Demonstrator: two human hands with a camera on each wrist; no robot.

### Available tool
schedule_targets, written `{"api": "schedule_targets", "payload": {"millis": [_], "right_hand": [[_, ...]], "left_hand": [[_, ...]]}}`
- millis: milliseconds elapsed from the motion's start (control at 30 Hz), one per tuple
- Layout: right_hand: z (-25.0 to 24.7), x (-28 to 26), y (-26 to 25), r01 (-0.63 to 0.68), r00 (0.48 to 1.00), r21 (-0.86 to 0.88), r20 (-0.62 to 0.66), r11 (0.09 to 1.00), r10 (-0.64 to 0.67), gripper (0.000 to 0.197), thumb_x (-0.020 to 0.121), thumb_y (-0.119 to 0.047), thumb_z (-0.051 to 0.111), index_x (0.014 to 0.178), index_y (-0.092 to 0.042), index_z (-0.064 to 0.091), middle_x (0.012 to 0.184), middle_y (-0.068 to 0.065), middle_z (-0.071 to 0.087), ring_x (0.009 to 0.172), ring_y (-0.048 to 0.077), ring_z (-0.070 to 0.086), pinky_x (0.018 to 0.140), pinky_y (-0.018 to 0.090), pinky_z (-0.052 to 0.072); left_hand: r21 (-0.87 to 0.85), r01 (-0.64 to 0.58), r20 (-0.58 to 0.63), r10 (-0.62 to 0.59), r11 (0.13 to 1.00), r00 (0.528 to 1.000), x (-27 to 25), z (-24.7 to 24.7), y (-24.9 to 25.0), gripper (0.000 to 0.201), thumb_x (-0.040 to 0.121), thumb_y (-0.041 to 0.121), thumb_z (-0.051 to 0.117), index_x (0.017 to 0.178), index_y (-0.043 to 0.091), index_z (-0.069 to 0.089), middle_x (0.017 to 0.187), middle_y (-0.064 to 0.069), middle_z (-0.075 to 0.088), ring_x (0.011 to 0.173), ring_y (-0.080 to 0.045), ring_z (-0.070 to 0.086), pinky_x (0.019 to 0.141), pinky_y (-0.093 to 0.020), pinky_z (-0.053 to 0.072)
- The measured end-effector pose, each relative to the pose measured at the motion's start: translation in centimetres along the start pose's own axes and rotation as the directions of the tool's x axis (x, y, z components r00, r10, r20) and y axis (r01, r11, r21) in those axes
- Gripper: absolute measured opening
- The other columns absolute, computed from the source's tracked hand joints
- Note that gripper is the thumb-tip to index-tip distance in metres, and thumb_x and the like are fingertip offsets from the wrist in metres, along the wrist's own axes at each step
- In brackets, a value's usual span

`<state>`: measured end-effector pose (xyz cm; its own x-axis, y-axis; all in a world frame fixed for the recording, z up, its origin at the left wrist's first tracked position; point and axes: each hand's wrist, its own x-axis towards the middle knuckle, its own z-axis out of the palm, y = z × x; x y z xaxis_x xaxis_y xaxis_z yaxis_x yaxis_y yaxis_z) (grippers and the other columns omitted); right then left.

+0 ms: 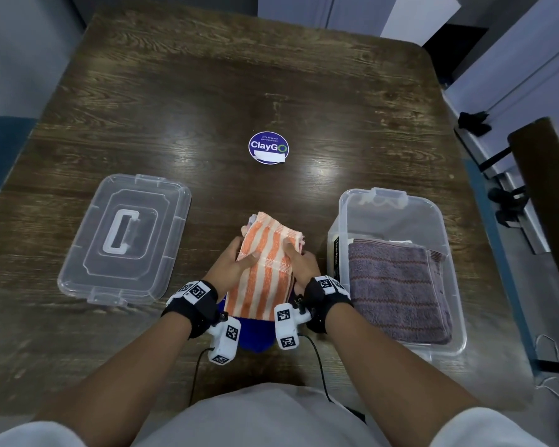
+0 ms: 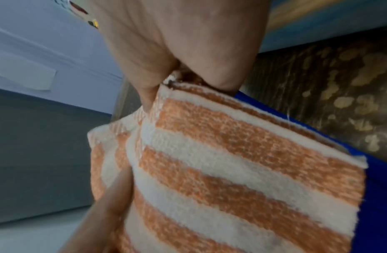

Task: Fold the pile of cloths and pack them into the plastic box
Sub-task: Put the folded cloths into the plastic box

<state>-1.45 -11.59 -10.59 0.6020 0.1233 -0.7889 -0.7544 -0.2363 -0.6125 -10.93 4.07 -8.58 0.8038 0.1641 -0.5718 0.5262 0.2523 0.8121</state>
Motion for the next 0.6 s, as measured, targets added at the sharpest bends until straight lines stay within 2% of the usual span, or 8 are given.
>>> {"api": "schedule_targets", "payload": {"millis": [33, 133, 167, 233, 333, 400, 500, 600], "right_hand": [[-0.1, -0.2, -0.4, 0.005, 1.000, 0.009, 0.025, 1.000, -0.006, 0.065, 0.081, -0.053, 0.078, 0.122, -0.006, 0.062, 0.105, 0.011, 0.075, 0.089, 0.027, 0.075, 0.082, 0.043, 0.061], [-0.2, -0.8, -1.1, 0.028, 0.988, 0.076, 0.150, 0.997, -0.039, 0.023, 0.096, -0.019, 0.068, 0.114, -0.005, 0.067, 0.094, 0.010, 0.076, 0.084, 0.024, 0.075, 0.075, 0.039, 0.059], [-0.3, -1.0, -1.3, 0.021, 0.980, 0.111, 0.193, 0.994, -0.042, 0.019, 0.096, -0.011, 0.065, 0.114, -0.006, 0.066, 0.099, 0.012, 0.076, 0.088, 0.025, 0.074, 0.077, 0.039, 0.059], [-0.2, -1.4, -1.6, 0.006, 0.964, 0.175, 0.262, 0.985, -0.052, 0.027, 0.094, -0.004, 0.063, 0.121, -0.003, 0.064, 0.111, 0.017, 0.073, 0.101, 0.031, 0.072, 0.089, 0.045, 0.057], [0.3, -1.9, -1.9, -0.009, 0.946, 0.243, 0.317, 0.970, -0.071, 0.048, 0.090, -0.024, 0.073, 0.131, -0.004, 0.060, 0.125, 0.018, 0.069, 0.114, 0.034, 0.068, 0.104, 0.051, 0.049], [0.4, -2.2, -2.4, -0.010, 0.946, 0.270, 0.314, 0.963, -0.078, 0.056, 0.088, -0.039, 0.075, 0.131, -0.005, 0.062, 0.123, 0.017, 0.070, 0.112, 0.032, 0.069, 0.101, 0.050, 0.051], [0.4, -2.5, -2.9, -0.041, 0.937, 0.331, 0.341, 0.943, -0.079, 0.054, 0.091, -0.035, 0.071, 0.133, -0.004, 0.060, 0.124, 0.018, 0.069, 0.112, 0.032, 0.069, 0.093, 0.045, 0.056], [0.6, -2.9, -2.8, -0.092, 0.916, 0.399, 0.392, 0.912, -0.079, 0.052, 0.093, -0.030, 0.067, 0.138, -0.007, 0.055, 0.129, 0.020, 0.066, 0.116, 0.034, 0.066, 0.096, 0.048, 0.054]], "left_hand": [[-0.052, 0.021, 0.007, -0.021, 0.998, 1.000, 0.1, 0.0, 0.3, 0.045, 0.095, 0.033, 0.067, 0.136, 0.024, 0.049, 0.119, -0.007, 0.071, 0.102, -0.028, 0.073, 0.093, -0.054, 0.056], [-0.172, 0.096, 0.052, -0.089, 0.980, 0.995, 0.7, -0.3, 1.1, 0.056, 0.093, 0.050, 0.064, 0.138, 0.018, 0.054, 0.123, -0.012, 0.070, 0.110, -0.031, 0.069, 0.100, -0.053, 0.052], [-0.169, 0.102, 0.063, -0.093, 0.980, 0.994, 1.0, -0.4, 1.2, 0.063, 0.091, 0.060, 0.061, 0.136, 0.016, 0.058, 0.123, -0.013, 0.070, 0.113, -0.031, 0.068, 0.101, -0.052, 0.051], [-0.153, 0.082, 0.034, -0.078, 0.985, 0.996, 1.3, -0.6, 1.4, 0.070, 0.084, 0.070, 0.063, 0.133, 0.019, 0.061, 0.121, -0.011, 0.071, 0.113, -0.030, 0.068, 0.103, -0.052, 0.050], [-0.147, 0.001, -0.028, -0.005, 0.989, 1.000, 1.1, -0.4, 1.3, 0.051, 0.092, 0.057, 0.062, 0.133, 0.026, 0.059, 0.120, -0.007, 0.072, 0.110, -0.027, 0.070, 0.102, -0.052, 0.051], [-0.136, -0.023, -0.030, 0.019, 0.990, 0.999, 0.9, -0.2, 1.3, 0.046, 0.096, 0.053, 0.058, 0.133, 0.026, 0.058, 0.119, -0.007, 0.072, 0.109, -0.027, 0.070, 0.100, -0.051, 0.053], [-0.141, -0.052, -0.034, 0.047, 0.989, 0.998, 0.5, 0.0, 1.4, 0.044, 0.097, 0.052, 0.055, 0.133, 0.026, 0.057, 0.118, -0.008, 0.073, 0.108, -0.027, 0.070, 0.098, -0.049, 0.054], [-0.139, -0.080, -0.049, 0.074, 0.987, 0.996, 0.3, -0.4, 1.6, 0.040, 0.098, 0.050, 0.054, 0.131, 0.029, 0.057, 0.118, -0.006, 0.073, 0.109, -0.027, 0.070, 0.097, -0.048, 0.055]]}}
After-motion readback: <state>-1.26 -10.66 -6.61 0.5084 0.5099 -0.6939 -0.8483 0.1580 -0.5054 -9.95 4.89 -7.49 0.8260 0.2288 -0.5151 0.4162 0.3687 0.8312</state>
